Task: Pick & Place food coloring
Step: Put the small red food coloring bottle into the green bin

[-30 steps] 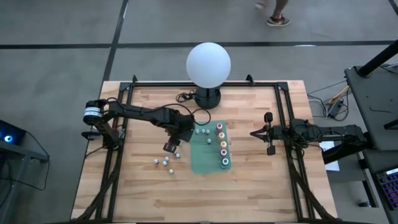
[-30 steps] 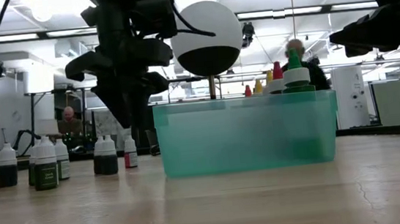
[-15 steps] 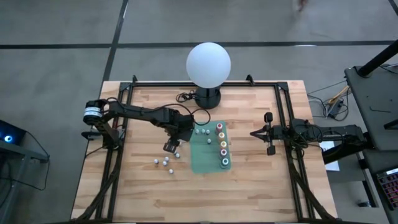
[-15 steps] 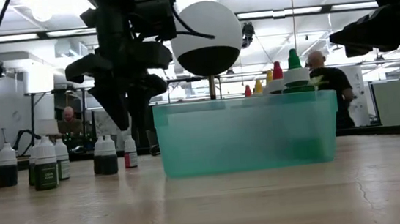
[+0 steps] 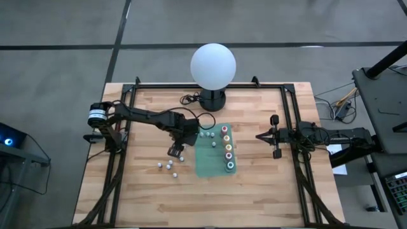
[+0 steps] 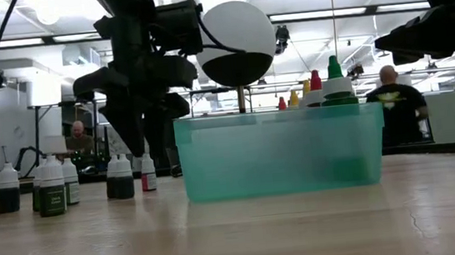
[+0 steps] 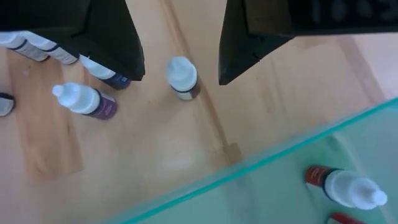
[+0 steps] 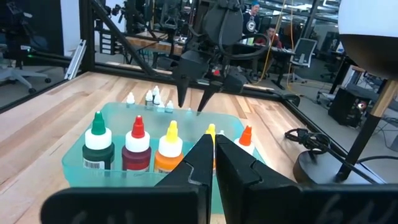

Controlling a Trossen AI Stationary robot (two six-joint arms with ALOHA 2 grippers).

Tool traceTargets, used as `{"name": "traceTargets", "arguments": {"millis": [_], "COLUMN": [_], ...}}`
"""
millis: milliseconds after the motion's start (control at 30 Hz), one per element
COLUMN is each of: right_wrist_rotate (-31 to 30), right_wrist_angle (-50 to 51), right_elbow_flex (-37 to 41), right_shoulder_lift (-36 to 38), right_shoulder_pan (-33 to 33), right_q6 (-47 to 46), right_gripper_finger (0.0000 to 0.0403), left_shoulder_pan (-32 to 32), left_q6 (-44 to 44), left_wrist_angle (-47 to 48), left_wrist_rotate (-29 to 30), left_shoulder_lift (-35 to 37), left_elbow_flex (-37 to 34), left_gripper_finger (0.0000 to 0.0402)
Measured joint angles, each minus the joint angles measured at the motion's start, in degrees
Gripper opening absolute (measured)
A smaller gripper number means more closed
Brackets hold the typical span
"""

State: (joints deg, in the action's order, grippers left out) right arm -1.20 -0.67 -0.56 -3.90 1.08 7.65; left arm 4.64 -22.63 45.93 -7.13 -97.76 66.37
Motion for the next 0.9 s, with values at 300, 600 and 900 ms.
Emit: {"name": "traceTargets", "arguments": {"millis": [300,600,900], "right_wrist_rotate": [0.0,0.0,0.0], "right_wrist_angle": [0.0,0.0,0.0], "right_elbow_flex": [0.0,0.0,0.0], "right_shoulder_lift": [0.0,0.0,0.0], "right_shoulder_pan": [0.0,0.0,0.0], "right_q6": [0.0,0.0,0.0], "right_gripper_finger": [0.0009,0.0009,0.0009], "left_shoulder_pan": [0.0,0.0,0.0], "left_q6": [0.6,0.7,1.6], "left_wrist_angle": [-1.3,-2.3,-2.3], "left_wrist_rotate": [-0.7,-0.5,-0.5], "left_shoulder_lift": [0.0,-1.6,-4.1], "left_elbow_flex": [-0.1,-0.1,-0.2], "left_gripper_finger": [0.0177,0.0177,0.0177]}}
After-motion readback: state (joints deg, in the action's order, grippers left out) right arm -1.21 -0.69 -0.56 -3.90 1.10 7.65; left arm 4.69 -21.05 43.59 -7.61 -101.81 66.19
